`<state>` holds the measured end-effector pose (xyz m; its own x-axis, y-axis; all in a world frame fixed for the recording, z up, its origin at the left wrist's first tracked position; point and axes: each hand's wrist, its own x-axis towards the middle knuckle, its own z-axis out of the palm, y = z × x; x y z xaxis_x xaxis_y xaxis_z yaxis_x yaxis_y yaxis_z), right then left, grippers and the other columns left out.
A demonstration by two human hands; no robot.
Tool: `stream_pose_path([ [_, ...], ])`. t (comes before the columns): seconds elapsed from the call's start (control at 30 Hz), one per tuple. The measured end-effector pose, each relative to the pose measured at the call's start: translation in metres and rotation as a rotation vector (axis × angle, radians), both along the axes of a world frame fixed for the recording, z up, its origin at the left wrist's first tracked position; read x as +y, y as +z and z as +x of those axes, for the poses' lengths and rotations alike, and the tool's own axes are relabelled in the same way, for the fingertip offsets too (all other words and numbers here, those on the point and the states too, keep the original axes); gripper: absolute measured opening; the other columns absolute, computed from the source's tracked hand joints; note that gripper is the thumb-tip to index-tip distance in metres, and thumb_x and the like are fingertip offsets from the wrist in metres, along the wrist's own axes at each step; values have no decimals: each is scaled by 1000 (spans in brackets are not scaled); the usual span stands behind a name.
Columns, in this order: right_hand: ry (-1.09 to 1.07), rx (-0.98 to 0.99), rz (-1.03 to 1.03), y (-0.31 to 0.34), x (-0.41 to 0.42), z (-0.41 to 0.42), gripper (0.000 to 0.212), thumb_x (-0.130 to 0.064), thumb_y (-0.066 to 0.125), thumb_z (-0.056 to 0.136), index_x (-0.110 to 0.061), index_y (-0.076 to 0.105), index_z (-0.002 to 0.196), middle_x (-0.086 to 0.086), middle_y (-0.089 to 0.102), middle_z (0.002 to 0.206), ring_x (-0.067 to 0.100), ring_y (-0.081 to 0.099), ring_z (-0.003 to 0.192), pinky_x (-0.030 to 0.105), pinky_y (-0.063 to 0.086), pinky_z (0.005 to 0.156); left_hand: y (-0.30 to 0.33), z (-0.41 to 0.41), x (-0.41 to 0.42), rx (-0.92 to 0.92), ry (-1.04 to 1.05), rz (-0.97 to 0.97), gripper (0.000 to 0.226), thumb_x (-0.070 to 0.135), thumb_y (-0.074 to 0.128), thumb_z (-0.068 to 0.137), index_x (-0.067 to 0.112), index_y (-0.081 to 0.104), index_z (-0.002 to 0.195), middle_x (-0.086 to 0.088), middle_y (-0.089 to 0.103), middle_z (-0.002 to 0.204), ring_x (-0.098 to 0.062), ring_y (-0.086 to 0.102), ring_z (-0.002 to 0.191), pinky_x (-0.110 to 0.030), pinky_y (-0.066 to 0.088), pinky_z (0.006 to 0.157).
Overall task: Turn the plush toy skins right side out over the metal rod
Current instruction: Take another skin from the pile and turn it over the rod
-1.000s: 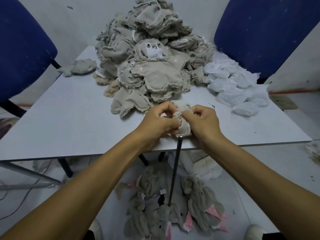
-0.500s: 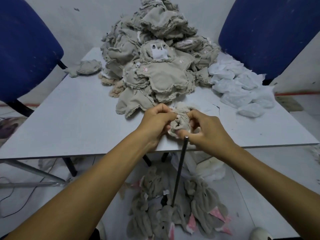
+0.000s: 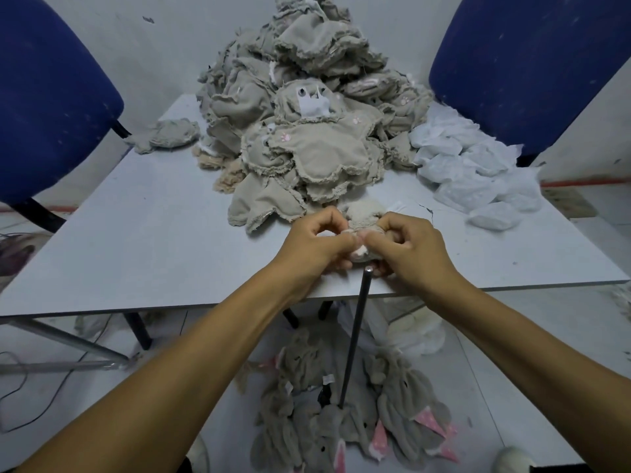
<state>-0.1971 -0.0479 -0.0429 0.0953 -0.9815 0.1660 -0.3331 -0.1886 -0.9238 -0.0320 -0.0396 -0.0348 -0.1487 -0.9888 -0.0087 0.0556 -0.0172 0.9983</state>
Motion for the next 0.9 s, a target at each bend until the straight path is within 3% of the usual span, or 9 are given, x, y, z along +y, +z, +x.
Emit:
stream_pose_path([
  [0.1,-6,-58,63,4,-3,5,20,-17,69,86,-2,63,76,-2,54,48,19,64,47,36,54,53,2,-6,-5,70,106,102,41,-6,66,83,21,56,54,1,54,60,-11,55,52,-18,47,44],
  [0.2,114,-64,180,7,-2,4,20,-22,63,91,-13,63,73,-4,56,52,14,58,48,26,45,48,-1,-7,-12,95,221,143,43,-5,63,81,21,54,48,-1,53,56,-13,49,49,-19,39,38],
  [0.3,254,-85,210,9,0,-3,18,-20,63,94,-12,65,78,-2,59,64,10,58,58,22,49,58,-3,-12,-14,42,295,78,42,-9,63,76,20,50,48,2,45,49,-13,43,49,-23,36,48],
  [0.43,188,-107,206,6,-5,-6,20,-28,75,79,-12,64,74,15,54,70,25,52,69,43,47,72,0,-5,-15,67,117,84,34,-8,60,82,17,52,60,4,50,52,-10,48,48,-20,38,45],
  [0.57,39,-106,147,1,-4,-5,20,-34,73,66,-16,67,72,2,53,54,18,52,56,42,46,62,2,0,-9,90,-46,77,23,-3,68,79,14,54,73,-3,59,67,-16,58,59,-21,47,48],
  [0.67,15,-86,146,1,-8,-3,13,-29,73,68,-17,68,67,-2,50,51,14,47,53,36,40,61,3,1,-3,-7,-84,24,30,4,78,67,14,52,79,-6,61,72,-19,59,63,-24,50,52],
  [0.73,68,-118,206,4,-11,-3,11,-19,75,76,-18,69,66,3,59,59,15,55,58,37,47,63,3,-1,-1,-88,4,-3,33,-1,81,70,14,52,77,-3,60,65,-15,56,57,-22,46,49],
  [0.83,276,-329,392,9,-13,-10,1,-8,72,85,-7,72,84,18,68,89,25,67,85,40,59,88,5,-5,-2,-27,123,60,29,-7,73,78,15,54,72,5,61,57,-8,53,47,-18,43,42],
  [0.9,427,-423,467,11,-14,-18,21,-6,77,78,-3,69,98,18,69,98,25,68,93,32,59,86,7,-5,-6,82,175,144,28,-8,68,81,13,54,69,4,60,54,-8,47,42,-16,37,36],
])
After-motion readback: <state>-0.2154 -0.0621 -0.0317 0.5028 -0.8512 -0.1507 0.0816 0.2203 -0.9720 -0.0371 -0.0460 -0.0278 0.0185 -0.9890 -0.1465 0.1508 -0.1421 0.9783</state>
